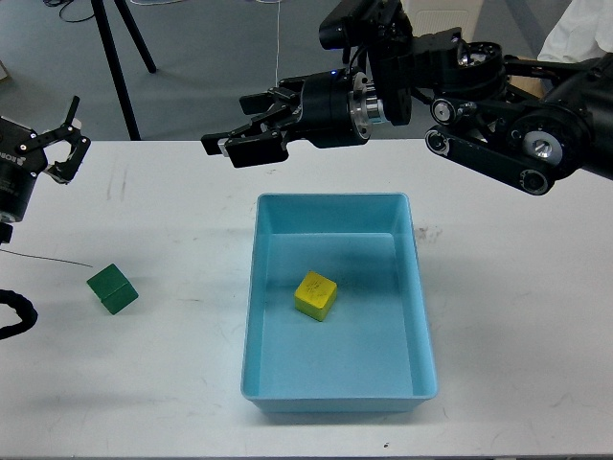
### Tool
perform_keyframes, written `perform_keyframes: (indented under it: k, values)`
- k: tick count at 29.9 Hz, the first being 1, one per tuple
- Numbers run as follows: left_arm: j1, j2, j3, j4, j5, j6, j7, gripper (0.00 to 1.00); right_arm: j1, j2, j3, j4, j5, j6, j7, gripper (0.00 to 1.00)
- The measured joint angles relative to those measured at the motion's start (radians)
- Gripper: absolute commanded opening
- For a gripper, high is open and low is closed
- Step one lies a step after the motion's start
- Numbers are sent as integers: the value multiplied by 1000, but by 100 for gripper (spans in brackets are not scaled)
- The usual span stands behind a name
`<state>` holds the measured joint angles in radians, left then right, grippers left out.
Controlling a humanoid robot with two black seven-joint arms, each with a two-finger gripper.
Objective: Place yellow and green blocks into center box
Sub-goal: 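Withdraw the right gripper and lower the left gripper to the green cube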
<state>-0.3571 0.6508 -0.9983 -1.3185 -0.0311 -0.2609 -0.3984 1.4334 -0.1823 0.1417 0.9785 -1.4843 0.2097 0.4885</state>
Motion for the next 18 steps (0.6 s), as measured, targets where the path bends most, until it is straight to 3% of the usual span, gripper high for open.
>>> perform_keyframes:
  k: [6,11,18]
  values:
    - [-66,54,15,52,213,-36,3,100,-70,30,154,4,35,-2,0,99]
    - [-74,83,-32,53,712,-83,-81,100,-186,35,294,32,171,-6,0,99]
    - [-173,149,-30,50,1399,-129,-91,100,-425,-4,508,191,252,-9,0,99]
